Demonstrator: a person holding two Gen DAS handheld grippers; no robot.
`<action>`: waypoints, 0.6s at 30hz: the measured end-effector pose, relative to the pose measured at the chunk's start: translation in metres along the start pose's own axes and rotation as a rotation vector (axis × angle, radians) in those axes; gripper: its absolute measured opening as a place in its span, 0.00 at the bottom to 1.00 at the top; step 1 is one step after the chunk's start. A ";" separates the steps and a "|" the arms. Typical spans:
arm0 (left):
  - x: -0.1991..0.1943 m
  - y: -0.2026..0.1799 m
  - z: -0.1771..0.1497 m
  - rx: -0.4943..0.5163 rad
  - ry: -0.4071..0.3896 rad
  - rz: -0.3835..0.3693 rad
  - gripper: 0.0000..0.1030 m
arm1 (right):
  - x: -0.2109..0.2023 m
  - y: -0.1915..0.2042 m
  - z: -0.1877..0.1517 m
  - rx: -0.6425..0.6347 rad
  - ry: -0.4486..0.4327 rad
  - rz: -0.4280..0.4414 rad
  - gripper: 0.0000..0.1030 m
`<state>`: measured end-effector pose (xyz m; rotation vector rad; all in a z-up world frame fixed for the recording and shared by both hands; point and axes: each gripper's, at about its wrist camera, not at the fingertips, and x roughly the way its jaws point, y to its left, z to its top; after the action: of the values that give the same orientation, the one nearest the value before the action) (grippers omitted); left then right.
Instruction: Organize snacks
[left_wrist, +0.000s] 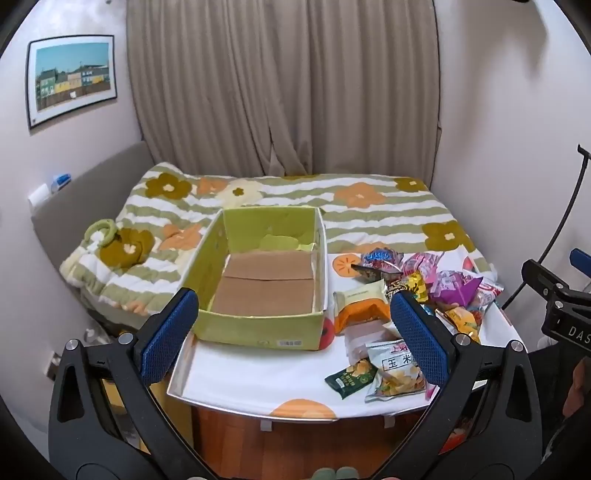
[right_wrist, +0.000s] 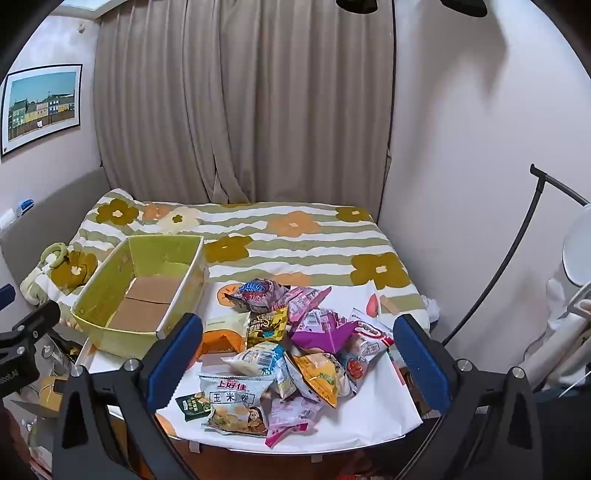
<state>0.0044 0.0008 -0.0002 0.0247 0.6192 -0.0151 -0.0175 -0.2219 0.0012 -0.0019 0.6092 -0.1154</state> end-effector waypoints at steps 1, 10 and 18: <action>0.001 -0.003 0.004 0.012 0.001 0.005 1.00 | 0.000 -0.001 0.000 -0.002 0.002 0.000 1.00; -0.004 -0.011 0.001 0.010 -0.029 0.001 1.00 | -0.002 -0.009 -0.004 0.001 0.018 -0.016 1.00; -0.004 -0.011 0.000 0.010 -0.025 0.011 1.00 | 0.002 -0.005 -0.003 -0.001 0.030 -0.019 1.00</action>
<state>0.0004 -0.0104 0.0019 0.0378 0.5936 -0.0075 -0.0180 -0.2275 -0.0019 -0.0065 0.6397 -0.1334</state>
